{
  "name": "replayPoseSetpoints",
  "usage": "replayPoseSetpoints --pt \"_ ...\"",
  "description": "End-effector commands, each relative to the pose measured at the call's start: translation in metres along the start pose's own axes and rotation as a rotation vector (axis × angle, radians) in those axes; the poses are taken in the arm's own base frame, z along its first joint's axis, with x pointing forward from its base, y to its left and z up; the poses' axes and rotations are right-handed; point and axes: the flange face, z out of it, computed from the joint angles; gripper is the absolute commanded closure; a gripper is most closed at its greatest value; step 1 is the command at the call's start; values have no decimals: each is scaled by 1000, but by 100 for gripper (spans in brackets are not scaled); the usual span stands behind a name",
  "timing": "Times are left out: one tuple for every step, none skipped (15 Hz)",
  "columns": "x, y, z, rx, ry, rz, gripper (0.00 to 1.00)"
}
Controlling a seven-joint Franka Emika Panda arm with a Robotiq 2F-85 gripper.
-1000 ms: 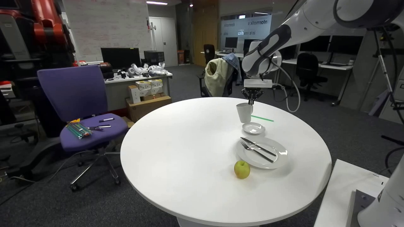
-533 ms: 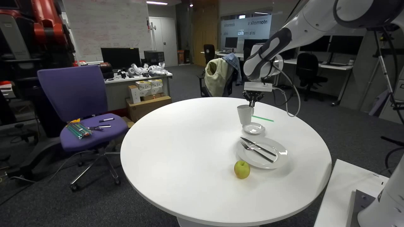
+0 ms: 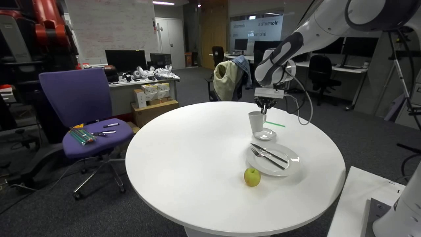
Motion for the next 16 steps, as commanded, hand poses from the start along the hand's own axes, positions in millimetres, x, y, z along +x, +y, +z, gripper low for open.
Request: replayPoseSetpoints --pt "10 2 -2 25 6 43 99" --pt "10 3 0 23 5 48 99" --pt "12 4 1 22 6 54 99" --pt "13 5 1 22 14 60 99" --pt "15 6 1 22 18 66 99" --pt "16 8 1 23 21 73 99" --pt "17 9 0 24 29 82 99" --pt "19 11 -1 26 35 89 99" --pt "20 12 -2 28 43 95 99" --pt "21 15 -2 26 50 98 99" --pt "22 18 -3 26 55 99 99" --pt "22 23 -4 26 58 100 99" --pt "23 29 -5 24 59 103 99" --pt "24 33 -5 24 53 104 99" --pt "24 37 -5 24 50 107 99" --pt "23 39 -4 27 41 108 99"
